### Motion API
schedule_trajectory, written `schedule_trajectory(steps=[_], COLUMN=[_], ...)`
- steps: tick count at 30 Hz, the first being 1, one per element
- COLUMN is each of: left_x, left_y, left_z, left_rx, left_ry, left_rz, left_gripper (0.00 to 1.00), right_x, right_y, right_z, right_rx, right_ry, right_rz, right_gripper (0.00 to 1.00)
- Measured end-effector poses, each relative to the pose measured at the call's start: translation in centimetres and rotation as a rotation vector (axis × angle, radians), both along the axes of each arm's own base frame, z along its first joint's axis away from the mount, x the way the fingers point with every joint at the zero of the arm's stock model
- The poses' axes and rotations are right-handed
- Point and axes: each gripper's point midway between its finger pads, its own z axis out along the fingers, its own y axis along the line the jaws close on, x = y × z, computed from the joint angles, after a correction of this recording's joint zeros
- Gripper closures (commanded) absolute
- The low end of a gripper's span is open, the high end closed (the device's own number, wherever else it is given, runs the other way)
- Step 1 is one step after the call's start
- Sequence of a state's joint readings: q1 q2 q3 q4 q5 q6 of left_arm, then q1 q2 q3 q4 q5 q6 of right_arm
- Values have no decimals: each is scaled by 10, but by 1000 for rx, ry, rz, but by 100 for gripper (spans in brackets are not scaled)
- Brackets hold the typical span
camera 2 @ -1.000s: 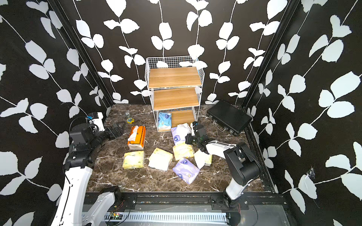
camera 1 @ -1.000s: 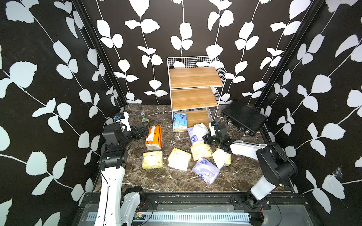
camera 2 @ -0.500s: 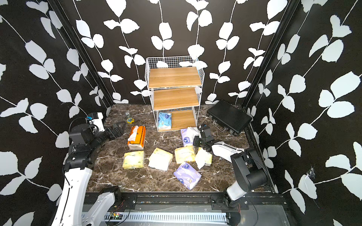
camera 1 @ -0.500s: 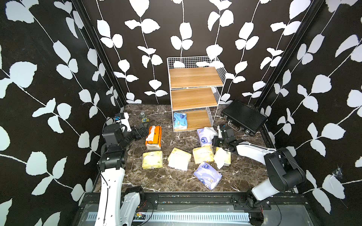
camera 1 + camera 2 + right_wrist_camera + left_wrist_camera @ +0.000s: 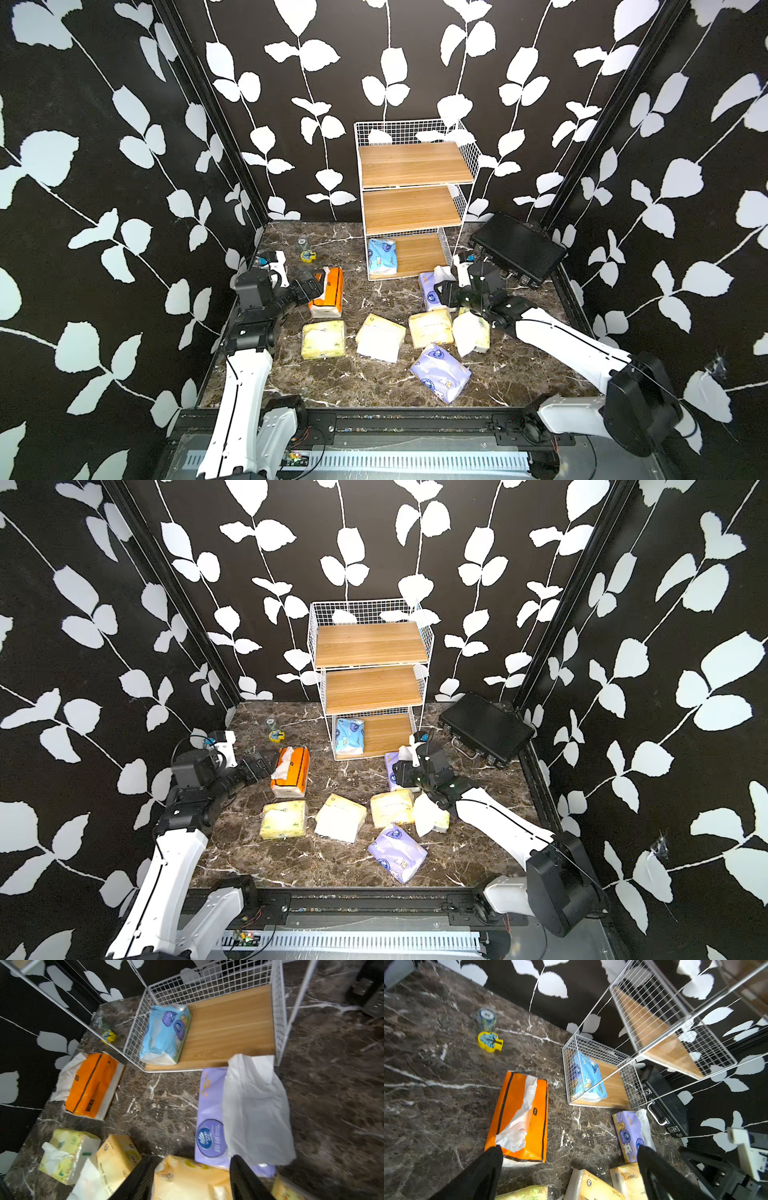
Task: Remove the tissue boxes from the shelf
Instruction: Place the box of tissues at the center of the board, then pick up a box of tissues from the shelf.
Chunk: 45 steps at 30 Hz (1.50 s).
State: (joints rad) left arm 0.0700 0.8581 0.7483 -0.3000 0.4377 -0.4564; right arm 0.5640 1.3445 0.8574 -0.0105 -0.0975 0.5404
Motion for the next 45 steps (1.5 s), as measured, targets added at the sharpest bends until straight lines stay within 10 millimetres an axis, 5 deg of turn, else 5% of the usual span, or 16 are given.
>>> schedule_trajectory(steps=[6, 13, 26, 30, 37, 45], left_x=[-3, -7, -7, -8, -9, -15], left_y=[-24, -27, -31, -31, -31, -33], left_z=[-5, -22, -41, -46, -46, -43], left_rx=[26, 59, 55, 53, 46, 50], left_ry=[1, 14, 46, 56, 50, 43], left_rz=[-59, -59, -71, -70, -65, -68], left_gripper=[1, 1, 1, 1, 1, 1], right_x=[29, 69, 120, 135, 150, 155], right_y=[34, 77, 101, 112, 129, 147], right_z=[-24, -25, -69, -69, -63, -91], right_rx=[69, 159, 160, 176, 218, 229], right_ry=[58, 35, 48, 32, 6, 48], right_rz=[3, 0, -68, -63, -41, -14], right_gripper=[41, 41, 41, 41, 40, 41])
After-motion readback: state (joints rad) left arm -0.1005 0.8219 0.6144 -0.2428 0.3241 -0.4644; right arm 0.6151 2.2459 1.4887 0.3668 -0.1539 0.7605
